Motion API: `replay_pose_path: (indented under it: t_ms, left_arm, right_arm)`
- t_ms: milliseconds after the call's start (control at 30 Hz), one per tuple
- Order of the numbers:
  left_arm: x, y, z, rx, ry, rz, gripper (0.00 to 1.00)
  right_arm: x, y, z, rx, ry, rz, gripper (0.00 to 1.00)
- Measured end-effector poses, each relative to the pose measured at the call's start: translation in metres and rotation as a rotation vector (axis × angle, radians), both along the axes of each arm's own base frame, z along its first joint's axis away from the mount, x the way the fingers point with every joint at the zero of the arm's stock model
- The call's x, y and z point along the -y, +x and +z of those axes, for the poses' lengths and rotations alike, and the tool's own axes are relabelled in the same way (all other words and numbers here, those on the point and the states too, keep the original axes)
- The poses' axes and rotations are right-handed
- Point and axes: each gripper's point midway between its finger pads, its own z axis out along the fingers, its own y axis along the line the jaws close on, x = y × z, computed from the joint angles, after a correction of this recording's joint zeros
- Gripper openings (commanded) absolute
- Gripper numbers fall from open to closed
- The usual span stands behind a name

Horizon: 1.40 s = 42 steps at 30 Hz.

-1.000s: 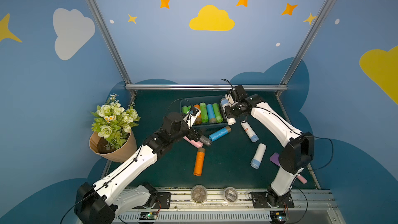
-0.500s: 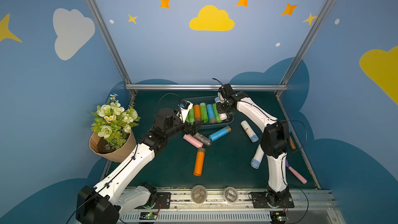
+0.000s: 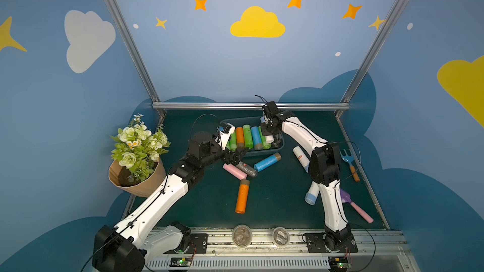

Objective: Put the roll of trash bags into the storage box
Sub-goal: Place the roll of trash bags in the storage box.

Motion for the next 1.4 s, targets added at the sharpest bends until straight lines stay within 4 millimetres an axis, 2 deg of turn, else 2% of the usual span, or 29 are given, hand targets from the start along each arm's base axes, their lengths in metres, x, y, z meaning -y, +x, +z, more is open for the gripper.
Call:
replay_pose_path:
  t_ms: [333, 533, 1400]
  left_arm:
    - [0.000, 0.000, -0.001, -0.006, -0.003, -0.001, 1.00]
    - [0.001, 0.001, -0.003, -0.015, -0.002, -0.001, 1.00]
    - [0.004, 0.004, -0.013, -0.041, 0.006, -0.008, 1.00]
  right_arm:
    - [0.009, 0.004, -0.033, -0.045, -0.045, -0.020, 0.25]
    - [0.015, 0.008, -0.033, -0.054, -0.030, -0.032, 0.27]
    - [0.010, 0.011, -0.039, -0.075, 0.000, -0.023, 0.39]
